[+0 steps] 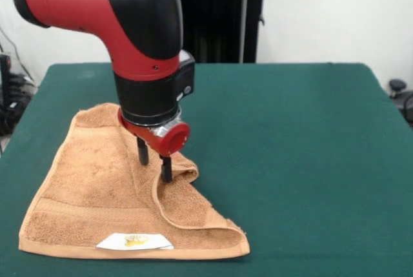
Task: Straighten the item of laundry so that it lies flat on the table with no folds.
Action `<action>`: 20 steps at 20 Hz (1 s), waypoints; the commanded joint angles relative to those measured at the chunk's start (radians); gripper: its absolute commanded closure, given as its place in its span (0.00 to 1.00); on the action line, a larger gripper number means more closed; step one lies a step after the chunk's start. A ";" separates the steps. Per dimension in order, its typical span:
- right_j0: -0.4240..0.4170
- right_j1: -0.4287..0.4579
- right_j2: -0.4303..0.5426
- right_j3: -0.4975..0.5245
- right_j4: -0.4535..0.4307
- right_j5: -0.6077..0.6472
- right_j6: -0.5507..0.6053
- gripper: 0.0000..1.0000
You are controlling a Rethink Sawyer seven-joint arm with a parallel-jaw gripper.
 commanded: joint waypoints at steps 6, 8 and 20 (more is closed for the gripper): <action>0.021 0.004 0.040 0.003 -0.056 0.101 -0.052 0.00; 0.022 0.005 0.040 0.009 -0.055 0.095 -0.046 0.00; 0.019 0.009 0.044 0.006 -0.063 0.084 -0.035 0.00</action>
